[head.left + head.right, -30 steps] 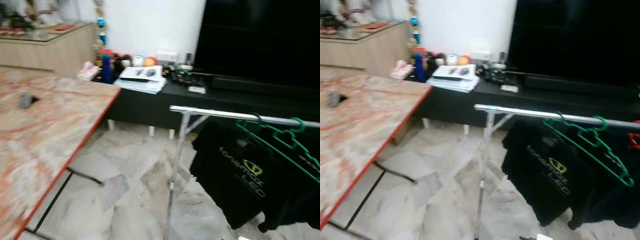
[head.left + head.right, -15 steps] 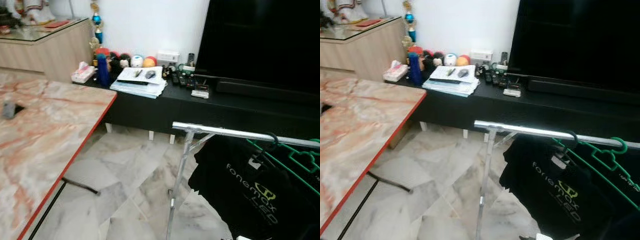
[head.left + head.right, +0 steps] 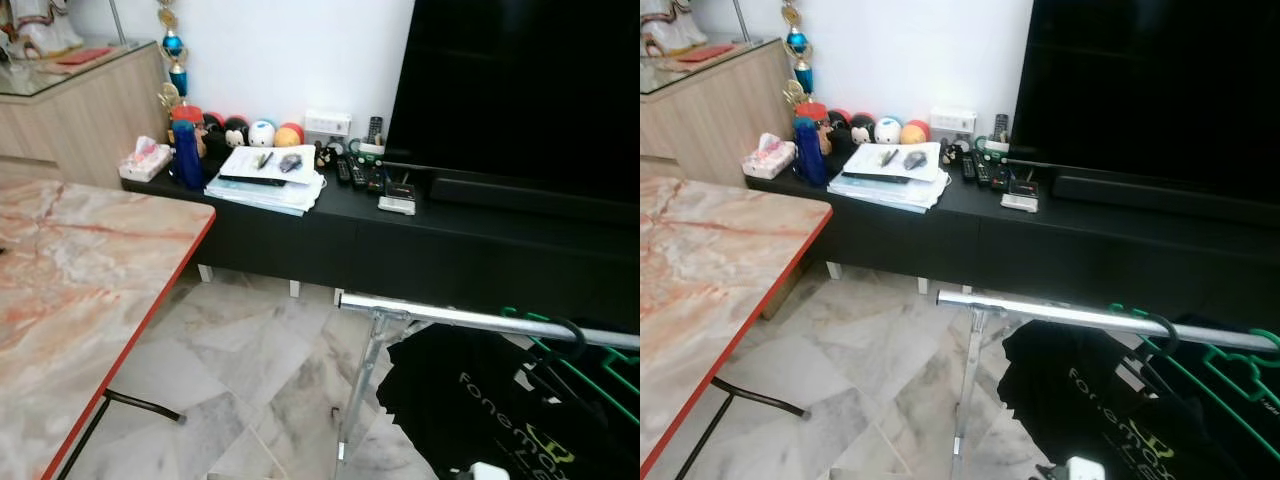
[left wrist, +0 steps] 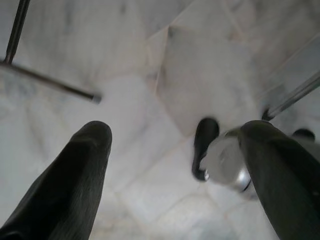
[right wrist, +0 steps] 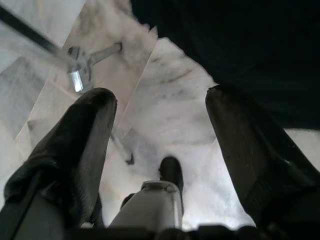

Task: Hang hanger

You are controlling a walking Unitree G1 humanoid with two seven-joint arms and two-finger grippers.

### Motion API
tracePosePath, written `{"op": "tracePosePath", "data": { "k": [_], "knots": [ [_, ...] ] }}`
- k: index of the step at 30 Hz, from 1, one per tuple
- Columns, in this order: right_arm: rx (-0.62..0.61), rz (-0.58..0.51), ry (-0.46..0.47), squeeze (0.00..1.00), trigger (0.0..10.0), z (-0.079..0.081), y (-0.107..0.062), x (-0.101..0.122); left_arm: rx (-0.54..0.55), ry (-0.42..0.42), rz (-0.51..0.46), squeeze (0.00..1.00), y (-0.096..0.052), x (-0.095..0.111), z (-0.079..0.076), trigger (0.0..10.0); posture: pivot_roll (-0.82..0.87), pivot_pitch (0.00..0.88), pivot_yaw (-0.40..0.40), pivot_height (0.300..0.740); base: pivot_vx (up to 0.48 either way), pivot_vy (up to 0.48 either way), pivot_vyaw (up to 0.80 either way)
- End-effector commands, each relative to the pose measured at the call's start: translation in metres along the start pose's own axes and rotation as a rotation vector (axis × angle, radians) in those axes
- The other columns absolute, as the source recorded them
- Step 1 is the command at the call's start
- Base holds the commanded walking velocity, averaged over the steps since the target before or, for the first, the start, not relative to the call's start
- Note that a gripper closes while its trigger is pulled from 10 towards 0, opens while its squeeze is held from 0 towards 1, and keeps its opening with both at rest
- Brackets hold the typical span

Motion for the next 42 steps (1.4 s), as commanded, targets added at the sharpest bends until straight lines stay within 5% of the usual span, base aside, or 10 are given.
{"op": "tracePosePath", "data": {
  "k": [1, 3, 6, 12, 20, 34, 42],
  "knots": [
    [-0.004, -0.008, -0.01, 0.0, 10.0, -0.002, -0.002, -0.002, -0.001, -0.001, 0.036, 0.0, -0.003, -0.013, 0.0, 10.0, 0.0, 0.024, -0.034, 0.74, 0.0, 0.0, 0.0],
    [0.002, -0.016, -0.011, 0.0, 10.0, -0.002, -0.002, -0.001, -0.005, 0.001, 0.037, 0.0, -0.002, -0.013, -0.003, 10.0, -0.02, 0.021, -0.032, 0.74, 0.0, 0.0, 0.0],
    [0.062, -0.171, -0.033, 0.0, 10.0, 0.027, 0.006, 0.037, -0.033, 0.016, 0.04, 0.0, 0.001, -0.011, -0.02, 10.0, -0.03, 0.019, -0.03, 0.74, 0.0, 0.0, 0.0],
    [0.022, -0.108, -0.026, 0.0, 10.0, 0.013, 0.003, 0.021, -0.038, 0.02, 0.027, 0.0, 0.003, -0.005, -0.029, 10.0, -0.01, 0.014, -0.031, 0.74, 0.0, 0.0, 0.0],
    [-0.019, -0.194, -0.046, 0.0, 10.0, -0.003, -0.001, 0.038, -0.032, 0.043, 0.036, 0.0, 0.003, -0.005, -0.027, 10.0, -0.03, 0.003, -0.033, 0.74, 0.0, 0.0, 0.0],
    [0.004, -0.487, -0.144, 0.0, 10.0, -0.009, -0.045, 0.064, -0.021, 0.07, 0.031, 0.0, 0.004, 0.004, -0.011, 10.0, -0.08, 0.0, -0.033, 0.74, 0.0, 0.0, 0.0],
    [-0.037, -0.691, -0.13, 0.0, 10.0, 0.004, -0.081, 0.121, -0.014, 0.075, 0.026, 0.0, 0.004, 0.008, -0.004, 10.0, -0.09, 0.0, -0.039, 0.74, 0.0, 0.0, 0.0]
  ]
}}
Point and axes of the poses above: a point about 5 cm out from each wrist's last joint towards the gripper, its own y axis pointing out of the wrist towards the gripper, its own x axis along the axis of the wrist's last joint, z = x × y, the point moved 6 cm from there along y, pointing out of the wrist towards the gripper, and after that the axes turned 3 degrees about -y, right-handed, at the moved point
